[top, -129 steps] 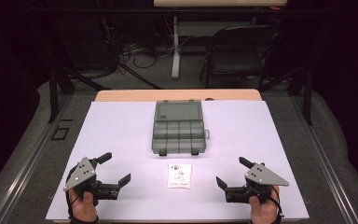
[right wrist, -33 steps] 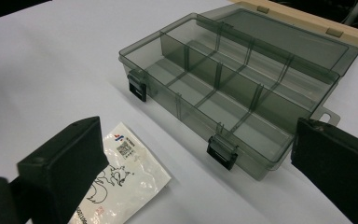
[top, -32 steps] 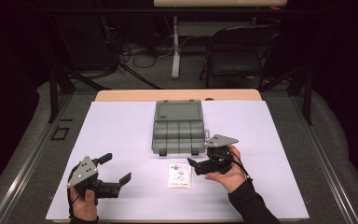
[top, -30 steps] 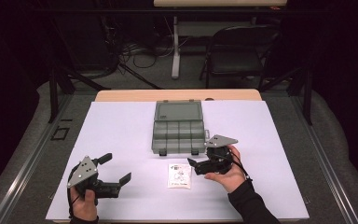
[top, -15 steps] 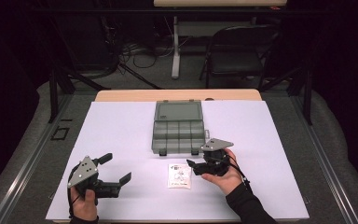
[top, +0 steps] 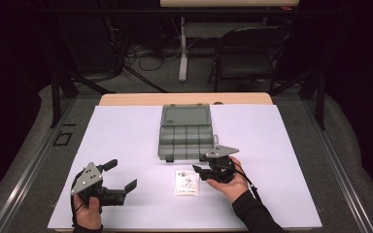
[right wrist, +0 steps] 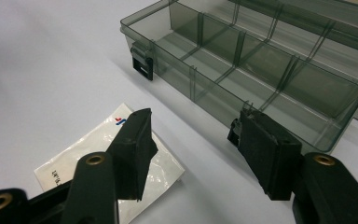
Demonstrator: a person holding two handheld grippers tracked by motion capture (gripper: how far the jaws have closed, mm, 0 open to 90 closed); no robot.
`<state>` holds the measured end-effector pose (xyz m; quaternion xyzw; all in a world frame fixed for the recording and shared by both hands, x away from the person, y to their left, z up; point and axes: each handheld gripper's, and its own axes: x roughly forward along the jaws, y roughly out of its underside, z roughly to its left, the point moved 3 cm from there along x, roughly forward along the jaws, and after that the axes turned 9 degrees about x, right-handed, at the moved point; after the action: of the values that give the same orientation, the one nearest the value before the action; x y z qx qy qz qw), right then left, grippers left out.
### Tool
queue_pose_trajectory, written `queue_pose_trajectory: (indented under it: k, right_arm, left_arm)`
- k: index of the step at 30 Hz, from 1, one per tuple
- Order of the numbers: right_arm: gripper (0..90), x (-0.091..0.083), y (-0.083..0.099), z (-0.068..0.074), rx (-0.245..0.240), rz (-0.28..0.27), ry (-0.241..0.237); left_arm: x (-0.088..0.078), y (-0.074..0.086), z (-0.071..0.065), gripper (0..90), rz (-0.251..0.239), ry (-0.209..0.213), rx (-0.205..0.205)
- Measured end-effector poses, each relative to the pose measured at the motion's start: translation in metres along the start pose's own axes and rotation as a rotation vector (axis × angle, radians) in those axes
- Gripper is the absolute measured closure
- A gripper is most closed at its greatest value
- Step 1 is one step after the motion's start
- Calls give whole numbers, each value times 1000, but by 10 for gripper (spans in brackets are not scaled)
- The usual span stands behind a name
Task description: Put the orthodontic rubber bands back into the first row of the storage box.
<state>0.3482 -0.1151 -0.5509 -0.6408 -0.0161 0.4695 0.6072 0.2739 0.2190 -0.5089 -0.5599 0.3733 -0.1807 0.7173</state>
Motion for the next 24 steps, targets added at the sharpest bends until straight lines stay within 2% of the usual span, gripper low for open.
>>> queue_pose_trajectory:
  k: [5,10,12,14,24]
  right_arm:
    - [470,6,3,0,-9,17,7]
    - [531,11,6,2,-5,47,-43]
    - [541,12,7,2,-15,68,-48]
    - [551,13,7,2,-13,57,-52]
    - [602,21,13,4,-18,102,-72]
  left_arm:
    - [1,0,0,34,1,2,2]
    - [1,1,0,39,3,2,-2]
    - [1,1,0,43,4,4,-3]
    - [1,1,1,44,6,3,-4]
    - [1,1,1,48,6,4,-9]
